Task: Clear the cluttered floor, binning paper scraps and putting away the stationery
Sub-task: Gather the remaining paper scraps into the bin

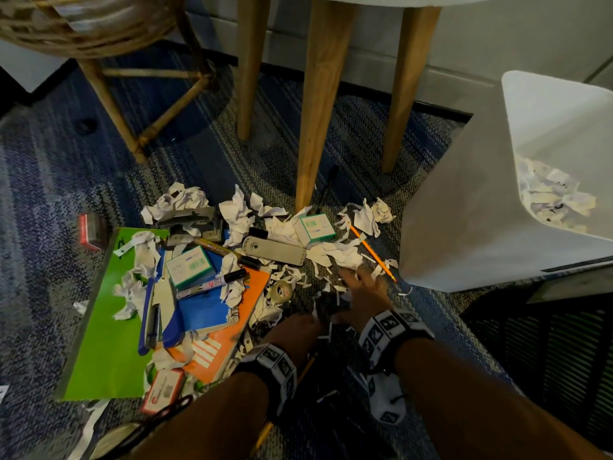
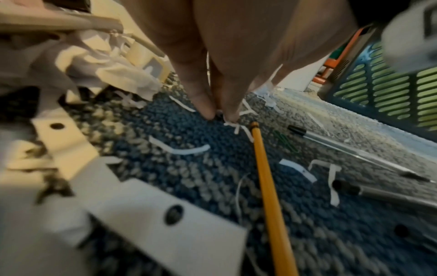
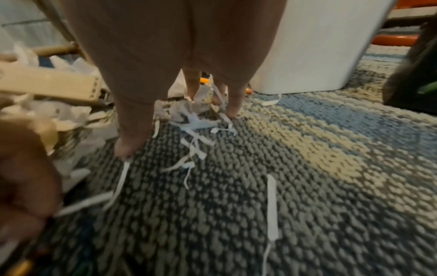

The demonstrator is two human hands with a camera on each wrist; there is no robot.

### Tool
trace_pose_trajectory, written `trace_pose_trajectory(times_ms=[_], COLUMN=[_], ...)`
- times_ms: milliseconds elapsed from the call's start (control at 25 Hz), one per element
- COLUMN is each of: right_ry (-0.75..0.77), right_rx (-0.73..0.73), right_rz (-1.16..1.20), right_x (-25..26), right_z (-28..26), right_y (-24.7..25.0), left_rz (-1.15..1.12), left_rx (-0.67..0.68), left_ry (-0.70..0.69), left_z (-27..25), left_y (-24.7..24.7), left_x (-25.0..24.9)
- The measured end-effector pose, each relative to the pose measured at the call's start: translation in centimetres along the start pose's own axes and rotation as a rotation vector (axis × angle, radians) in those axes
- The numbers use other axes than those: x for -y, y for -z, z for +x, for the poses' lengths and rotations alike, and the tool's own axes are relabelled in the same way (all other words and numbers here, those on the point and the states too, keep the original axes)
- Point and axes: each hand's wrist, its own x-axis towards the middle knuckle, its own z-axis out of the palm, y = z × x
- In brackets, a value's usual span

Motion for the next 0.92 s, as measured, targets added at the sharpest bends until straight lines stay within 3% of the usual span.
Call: trace_pose_trajectory(times_ms=[120, 280, 320, 400, 480, 560, 760, 840, 920], right_ry=[0.062, 0.091, 0.107, 0.114, 0.024, -0.045, 0.111, 0.098, 0.104], right_rx=[-0.068, -0.078, -0.146, -0.467, -0.658, -0.565, -0.001, 0.05, -0.043], right_rz=[0.009, 0.097, 0.159, 0.148, 0.029, 0.069, 0.05, -0.091, -0.101], right_x=[0.3, -0.4, -0.5, 0.0, 0.5, 0.9, 0.8, 0.6, 0.0], right_z=[-0.3, -2.3, -2.8, -3.1, -2.0, 0.3, 4.7, 4.1, 2.4], right_y=[-2.0, -2.8, -2.4, -1.4, 0.0, 1.6, 2.9, 2.1, 1.1], left_rz=[-0.051, -0.078, -0.064, -0.038, 0.001, 0.054, 0.118, 0.139, 0.062], left_rx=[-0.019, -0.208, -0.254, -0.249, -0.125, -0.01, -0.096, -0.064, -0.074], left_ry=[0.005, 0.043, 0.032, 0.036, 0.067, 0.062, -0.041, -0.067, -0.053], left_z=[-0.8, 0.5, 1.2, 2.7, 3.9, 4.4, 2.3, 1.3, 1.3], left_y=[0.1, 1.0, 1.4, 2.0, 2.2, 2.0, 0.9, 0.6, 0.6], left_x=[0.4, 0.2, 0.1, -0.1, 0.1, 0.5, 1.3, 1.3, 1.5])
